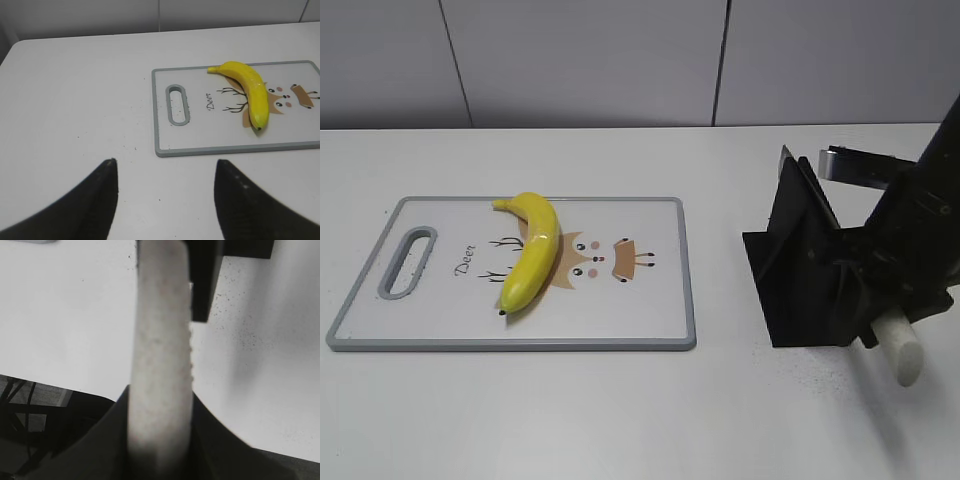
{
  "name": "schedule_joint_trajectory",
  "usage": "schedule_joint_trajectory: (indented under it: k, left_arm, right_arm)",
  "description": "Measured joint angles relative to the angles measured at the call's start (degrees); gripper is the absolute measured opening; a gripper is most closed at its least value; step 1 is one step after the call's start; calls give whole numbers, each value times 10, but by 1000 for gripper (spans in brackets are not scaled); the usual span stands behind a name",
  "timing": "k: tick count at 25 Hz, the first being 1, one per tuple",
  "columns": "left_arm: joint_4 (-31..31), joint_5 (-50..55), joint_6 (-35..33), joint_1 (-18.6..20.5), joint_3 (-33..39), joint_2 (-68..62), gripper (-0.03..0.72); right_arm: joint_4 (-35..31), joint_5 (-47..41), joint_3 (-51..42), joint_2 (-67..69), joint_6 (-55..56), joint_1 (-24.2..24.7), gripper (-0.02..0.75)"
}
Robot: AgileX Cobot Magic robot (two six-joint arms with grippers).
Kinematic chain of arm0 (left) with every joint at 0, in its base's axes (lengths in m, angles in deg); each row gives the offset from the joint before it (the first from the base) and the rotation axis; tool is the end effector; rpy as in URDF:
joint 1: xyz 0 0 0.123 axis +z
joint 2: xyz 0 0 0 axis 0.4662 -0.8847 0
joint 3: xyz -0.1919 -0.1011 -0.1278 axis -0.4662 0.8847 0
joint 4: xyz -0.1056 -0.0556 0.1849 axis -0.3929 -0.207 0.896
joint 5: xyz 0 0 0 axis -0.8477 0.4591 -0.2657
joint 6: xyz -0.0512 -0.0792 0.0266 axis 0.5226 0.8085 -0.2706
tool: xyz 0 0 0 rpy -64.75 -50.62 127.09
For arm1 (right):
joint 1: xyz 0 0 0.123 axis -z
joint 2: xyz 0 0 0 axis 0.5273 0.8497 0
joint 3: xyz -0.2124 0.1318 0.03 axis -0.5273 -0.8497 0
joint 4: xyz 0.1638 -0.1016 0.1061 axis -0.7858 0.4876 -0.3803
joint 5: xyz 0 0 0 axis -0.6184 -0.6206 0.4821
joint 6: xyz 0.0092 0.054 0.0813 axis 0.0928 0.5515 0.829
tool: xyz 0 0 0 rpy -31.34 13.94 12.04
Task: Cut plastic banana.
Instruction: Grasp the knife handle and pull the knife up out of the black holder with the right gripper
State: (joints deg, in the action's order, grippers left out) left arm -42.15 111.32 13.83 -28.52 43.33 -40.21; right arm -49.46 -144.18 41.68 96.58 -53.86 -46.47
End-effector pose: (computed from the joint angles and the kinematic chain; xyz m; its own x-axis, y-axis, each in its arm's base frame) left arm 0.0095 -0.0080 0.2614 -0.4368 0.0745 -0.8965 0.1159 0.9929 0.0261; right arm 0.2372 0.0895 0.1769 -0.9934 -0.0685 0.0920 -0.0426 0.9652 0.2580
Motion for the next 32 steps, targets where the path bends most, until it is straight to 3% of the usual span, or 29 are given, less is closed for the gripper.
schedule_joint_trajectory:
  k: [11,25,32]
  left_arm:
    - [0,0,0,0,0,0,592]
    - [-1,0,0,0,0,0,592]
    - [-1,0,0,0,0,0,592]
  right_arm:
    - [3,-35,19,-12,5,0,193]
    - [19,-72,137,-46,0,-1,185]
    - [21,-75,206,-46,-91,-1,185]
